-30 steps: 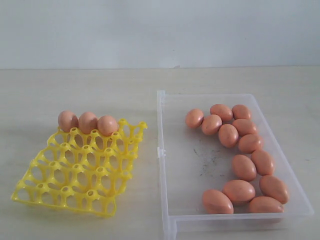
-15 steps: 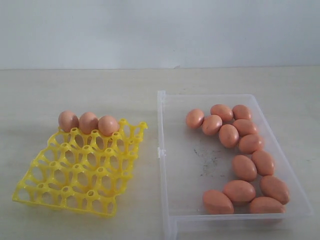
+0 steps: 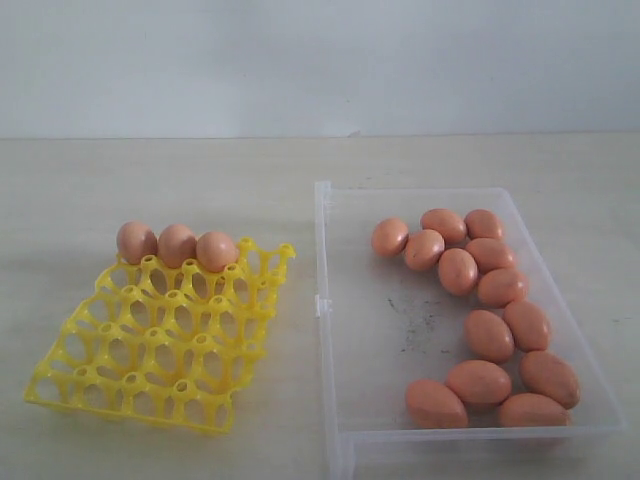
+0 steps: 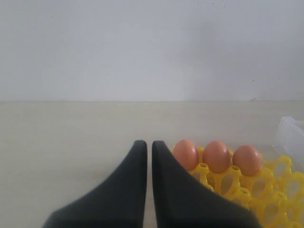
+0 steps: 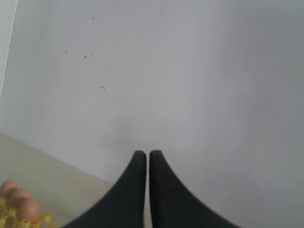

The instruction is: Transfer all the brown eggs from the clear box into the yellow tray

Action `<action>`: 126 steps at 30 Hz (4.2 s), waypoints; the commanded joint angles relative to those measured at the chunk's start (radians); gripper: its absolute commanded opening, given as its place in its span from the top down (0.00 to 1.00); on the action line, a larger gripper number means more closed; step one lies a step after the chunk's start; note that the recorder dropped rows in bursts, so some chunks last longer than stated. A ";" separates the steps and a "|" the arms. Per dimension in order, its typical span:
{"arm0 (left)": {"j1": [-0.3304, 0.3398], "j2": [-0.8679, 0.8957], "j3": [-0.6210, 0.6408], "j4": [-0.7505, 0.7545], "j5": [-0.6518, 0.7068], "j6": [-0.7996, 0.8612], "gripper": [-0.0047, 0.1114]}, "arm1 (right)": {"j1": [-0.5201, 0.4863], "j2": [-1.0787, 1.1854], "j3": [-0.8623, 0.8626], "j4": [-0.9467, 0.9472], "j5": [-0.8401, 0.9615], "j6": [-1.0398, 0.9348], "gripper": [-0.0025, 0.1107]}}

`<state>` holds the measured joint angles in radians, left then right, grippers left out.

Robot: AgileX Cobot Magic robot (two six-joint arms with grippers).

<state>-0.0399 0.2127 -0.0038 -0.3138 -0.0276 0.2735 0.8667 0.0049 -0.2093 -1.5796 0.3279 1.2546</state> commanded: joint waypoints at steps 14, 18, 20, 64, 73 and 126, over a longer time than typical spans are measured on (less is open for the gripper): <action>-0.005 0.003 0.004 -0.005 -0.010 0.005 0.93 | 0.003 0.571 -0.372 1.331 0.356 -1.012 0.98; -0.005 0.003 0.004 -0.005 -0.010 0.005 0.93 | 0.003 0.796 -0.442 1.323 0.328 -1.022 0.98; -0.005 0.003 0.004 -0.005 -0.010 0.005 0.93 | 0.003 0.900 -0.475 1.312 0.328 -1.022 0.98; -0.005 0.003 0.004 -0.005 -0.008 0.005 0.93 | -0.300 1.782 -0.908 1.602 0.734 -2.126 0.39; -0.005 0.003 0.004 -0.005 -0.008 0.005 0.93 | -0.300 1.847 -0.908 1.564 0.690 -2.116 0.40; -0.005 0.003 0.004 -0.005 -0.008 0.005 0.93 | -0.300 1.937 -0.534 1.168 -1.549 -0.754 0.98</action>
<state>-0.0399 0.2127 -0.0038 -0.3138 -0.0276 0.2735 0.5699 1.8756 -0.6610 -0.2849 -1.2065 0.4510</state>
